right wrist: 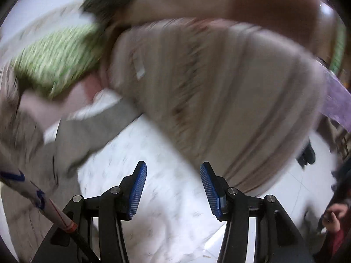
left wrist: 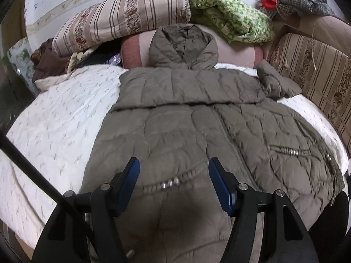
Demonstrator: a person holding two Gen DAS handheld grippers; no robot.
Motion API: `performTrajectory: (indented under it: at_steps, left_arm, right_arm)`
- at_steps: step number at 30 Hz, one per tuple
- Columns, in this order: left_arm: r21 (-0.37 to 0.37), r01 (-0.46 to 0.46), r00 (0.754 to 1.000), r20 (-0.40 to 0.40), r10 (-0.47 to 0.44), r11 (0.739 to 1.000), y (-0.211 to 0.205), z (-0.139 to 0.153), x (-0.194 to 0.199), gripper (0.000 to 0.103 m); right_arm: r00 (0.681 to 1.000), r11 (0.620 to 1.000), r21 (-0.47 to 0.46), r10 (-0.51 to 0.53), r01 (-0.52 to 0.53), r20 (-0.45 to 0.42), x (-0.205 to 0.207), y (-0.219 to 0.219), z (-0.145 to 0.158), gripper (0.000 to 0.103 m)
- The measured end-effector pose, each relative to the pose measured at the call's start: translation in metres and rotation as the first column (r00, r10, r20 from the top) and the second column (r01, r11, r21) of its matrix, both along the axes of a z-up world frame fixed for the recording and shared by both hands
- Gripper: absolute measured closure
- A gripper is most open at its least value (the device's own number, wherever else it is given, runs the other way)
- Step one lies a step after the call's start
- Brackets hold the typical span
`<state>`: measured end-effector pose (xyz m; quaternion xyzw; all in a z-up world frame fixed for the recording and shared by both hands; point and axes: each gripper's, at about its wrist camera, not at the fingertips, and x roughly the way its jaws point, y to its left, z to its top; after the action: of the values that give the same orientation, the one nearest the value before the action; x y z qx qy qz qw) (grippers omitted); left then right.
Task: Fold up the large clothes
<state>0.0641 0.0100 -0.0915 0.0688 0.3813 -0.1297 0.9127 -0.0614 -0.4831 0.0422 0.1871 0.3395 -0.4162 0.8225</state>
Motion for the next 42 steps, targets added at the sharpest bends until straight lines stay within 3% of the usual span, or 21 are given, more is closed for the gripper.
performTrajectory:
  at_steps: [5, 14, 20, 24, 28, 34, 38, 39, 41, 42]
  left_arm:
    - [0.002, -0.038, 0.998, -0.041, 0.038, 0.999, 0.002, 0.0, -0.004, 0.039]
    - [0.016, 0.024, 1.0, 0.004, -0.024, 1.0, -0.039, 0.03, 0.027, 0.036]
    - [0.022, 0.039, 0.999, 0.022, -0.04, 0.999, -0.049, -0.004, 0.06, 0.036]
    - [0.075, 0.095, 0.994, -0.054, -0.091, 0.993, -0.057, -0.035, 0.077, 0.036]
    - [0.104, 0.124, 0.991, -0.055, -0.118, 0.987, -0.063, -0.047, 0.087, 0.036]
    - [0.097, 0.13, 0.988, -0.098, -0.12, 0.987, -0.065, -0.061, 0.1, 0.036]
    - [0.086, 0.121, 0.987, -0.117, -0.11, 0.989, -0.064, -0.066, 0.105, 0.033]
    - [0.09, 0.119, 0.987, -0.117, -0.108, 0.989, -0.065, -0.067, 0.106, 0.033]
    - [0.097, 0.117, 0.988, -0.116, -0.105, 0.988, -0.066, -0.069, 0.106, 0.032]
    - [0.099, 0.116, 0.988, -0.115, -0.105, 0.988, -0.066, -0.069, 0.106, 0.032]
  right_arm:
    - [0.998, 0.998, 0.02, 0.065, -0.065, 0.008, -0.002, 0.017, -0.006, 0.041]
    - [0.99, 0.957, 0.26, 0.11, -0.13, 0.089, 0.04, 0.01, -0.084, 0.041]
    - [0.989, 0.909, 0.402, 0.058, -0.108, 0.135, 0.097, -0.022, -0.132, 0.046]
    - [0.985, 0.867, 0.486, 0.024, -0.106, 0.172, 0.156, -0.051, -0.169, 0.047]
    - [0.973, 0.823, 0.562, -0.05, -0.088, 0.225, 0.208, -0.082, -0.206, 0.047]
    - [0.967, 0.813, 0.579, -0.097, -0.059, 0.235, 0.26, -0.127, -0.245, 0.047]
    - [0.964, 0.837, 0.542, -0.08, -0.074, 0.254, 0.279, -0.143, -0.243, 0.047]
    - [0.965, 0.84, 0.539, -0.083, -0.067, 0.249, 0.283, -0.146, -0.242, 0.05]
    - [0.972, 0.839, 0.542, -0.078, -0.055, 0.22, 0.29, -0.151, -0.24, 0.09]
    - [0.972, 0.838, 0.543, -0.082, -0.052, 0.219, 0.29, -0.151, -0.236, 0.091]
